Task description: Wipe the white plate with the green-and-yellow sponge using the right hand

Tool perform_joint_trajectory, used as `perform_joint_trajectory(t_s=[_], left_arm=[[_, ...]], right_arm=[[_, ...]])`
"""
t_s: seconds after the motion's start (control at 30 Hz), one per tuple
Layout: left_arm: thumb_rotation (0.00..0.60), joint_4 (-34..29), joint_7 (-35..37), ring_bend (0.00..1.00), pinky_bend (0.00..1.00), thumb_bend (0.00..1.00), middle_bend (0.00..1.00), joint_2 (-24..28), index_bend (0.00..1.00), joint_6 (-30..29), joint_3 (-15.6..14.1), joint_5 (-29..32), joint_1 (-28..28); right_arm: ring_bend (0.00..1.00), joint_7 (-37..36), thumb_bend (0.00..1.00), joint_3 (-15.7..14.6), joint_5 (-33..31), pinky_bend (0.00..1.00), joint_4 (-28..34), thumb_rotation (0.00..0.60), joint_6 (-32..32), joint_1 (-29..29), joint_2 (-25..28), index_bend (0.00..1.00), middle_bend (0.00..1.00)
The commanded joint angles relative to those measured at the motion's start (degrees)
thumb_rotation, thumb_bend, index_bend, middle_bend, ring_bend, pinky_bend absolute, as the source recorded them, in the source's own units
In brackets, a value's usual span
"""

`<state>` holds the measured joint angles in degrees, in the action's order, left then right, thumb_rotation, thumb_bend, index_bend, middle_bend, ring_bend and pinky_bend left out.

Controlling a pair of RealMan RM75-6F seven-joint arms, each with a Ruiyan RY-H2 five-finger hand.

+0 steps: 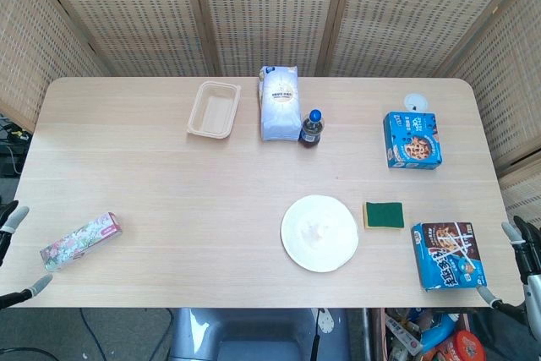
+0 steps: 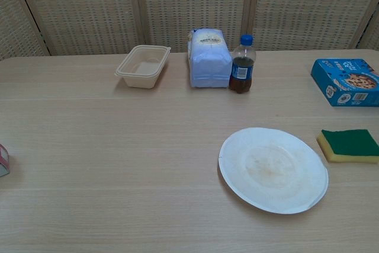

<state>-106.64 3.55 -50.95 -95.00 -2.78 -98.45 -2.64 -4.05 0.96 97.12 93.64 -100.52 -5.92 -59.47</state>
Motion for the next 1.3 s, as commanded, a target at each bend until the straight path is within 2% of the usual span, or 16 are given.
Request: perform_joint_trajectory(t_s=[0.03,0.33,0.47,0.57,0.7,0.9,1.0,1.1,1.3], left_arm=[[0.6,-0.04,0.09,0.0,0.0,0.0,0.0,0.06,0.0,0.09,0.03,0.12,0.05],[0.6,-0.1,0.07,0.0,0.0,0.0,0.0,0.0,0.0,0.54,0.28,0.74,0.31],[0.6,-0.55,-0.69,0.0,0.0,0.0,0.0,-0.24,0.0,1.39,0.48,1.53,0.64],[0.6,-0.92,-1.49,0.0,0.0,0.0,0.0,-0.38,0.0,1.94,0.84,2.21,0.98],[0.6,-1.17,-1.95,0.0,0.0,0.0,0.0,-0.61,0.0,2.6,1.38,3.34,1.42],[0.6,-2.0,-2.68,0.0,0.0,0.0,0.0,-0.71,0.0,3.84,2.34,5.83,2.12],[0.6,-2.28,-2.95,0.0,0.0,0.0,0.0,-0.68,0.0,4.46,2.6,6.75,2.4],[0.6,-2.51,-3.22,0.0,0.0,0.0,0.0,-0.66,0.0,5.04,2.85,7.52,2.7],[0.6,-2.84,-3.84,0.0,0.0,0.0,0.0,-0.75,0.0,6.18,3.33,9.11,3.28]], right_arm=[[0.0,0.0,0.0,-0.01,-0.07,0.0,0.02,0.6,0.08,0.01,0.03,0.0,0.0],[0.0,0.29,0.0,0.23,-0.93,0.0,1.27,0.6,3.03,1.47,0.93,0.0,0.0],[0.0,0.35,0.0,1.41,-1.7,0.0,2.52,0.6,9.99,6.06,2.75,0.0,0.0],[0.0,-1.3,0.0,3.69,-4.61,0.0,3.72,0.6,19.15,12.14,4.58,0.0,0.0],[0.0,-0.45,0.0,5.72,-6.29,0.0,4.08,0.6,26.28,17.48,4.93,0.04,0.0],[0.0,-0.33,0.0,8.14,-9.3,0.0,2.83,0.6,40.57,27.87,1.63,0.09,0.0],[0.0,1.37,0.0,9.05,-12.05,0.0,1.48,0.6,45.53,31.46,-0.95,0.12,0.0],[0.0,4.67,0.0,9.48,-13.95,0.04,-0.82,0.6,48.05,33.79,-3.75,0.14,0.04],[0.0,16.81,0.0,9.19,-19.69,0.16,-8.4,0.6,49.84,36.36,-11.68,0.15,0.08]])
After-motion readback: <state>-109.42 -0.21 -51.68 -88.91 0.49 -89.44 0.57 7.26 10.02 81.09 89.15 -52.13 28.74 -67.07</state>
